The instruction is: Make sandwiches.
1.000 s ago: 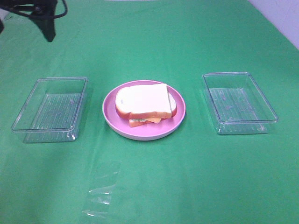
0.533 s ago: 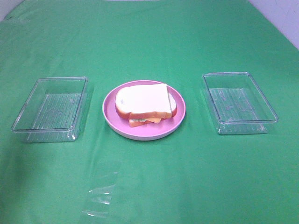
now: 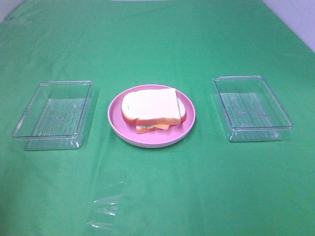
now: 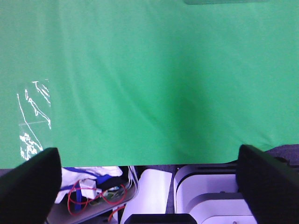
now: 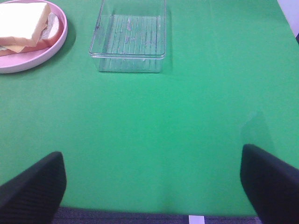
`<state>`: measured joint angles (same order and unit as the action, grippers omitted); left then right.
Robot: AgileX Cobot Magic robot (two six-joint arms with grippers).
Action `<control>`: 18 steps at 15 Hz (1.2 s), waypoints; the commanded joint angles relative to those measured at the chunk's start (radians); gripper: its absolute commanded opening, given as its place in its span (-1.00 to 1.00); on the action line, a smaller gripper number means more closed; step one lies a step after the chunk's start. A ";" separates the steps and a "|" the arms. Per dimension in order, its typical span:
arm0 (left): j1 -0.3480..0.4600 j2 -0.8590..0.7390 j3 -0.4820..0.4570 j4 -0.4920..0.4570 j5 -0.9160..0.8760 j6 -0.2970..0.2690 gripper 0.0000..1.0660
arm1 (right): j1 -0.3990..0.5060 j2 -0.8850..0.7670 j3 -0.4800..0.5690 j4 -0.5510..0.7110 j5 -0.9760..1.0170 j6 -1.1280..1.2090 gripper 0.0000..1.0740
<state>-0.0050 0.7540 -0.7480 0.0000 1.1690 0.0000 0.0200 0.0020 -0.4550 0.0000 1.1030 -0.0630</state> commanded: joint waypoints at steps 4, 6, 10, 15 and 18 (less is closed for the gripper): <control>0.003 -0.464 0.202 -0.044 -0.031 0.070 0.76 | -0.006 0.005 0.002 0.000 -0.007 -0.008 0.81; 0.003 -0.561 0.217 -0.052 -0.089 0.072 0.76 | -0.006 0.005 0.002 0.000 -0.007 -0.008 0.81; 0.002 -0.786 0.230 -0.056 -0.091 0.071 0.75 | -0.006 0.005 0.002 0.000 -0.007 -0.008 0.81; 0.002 -0.779 0.230 -0.055 -0.091 0.068 0.75 | -0.006 0.008 0.002 0.005 -0.007 -0.008 0.81; 0.002 -0.779 0.230 -0.055 -0.091 0.068 0.75 | -0.006 0.008 0.002 0.005 -0.007 -0.008 0.81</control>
<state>-0.0050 -0.0050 -0.5210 -0.0530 1.0840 0.0720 0.0200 0.0020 -0.4550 0.0000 1.1030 -0.0630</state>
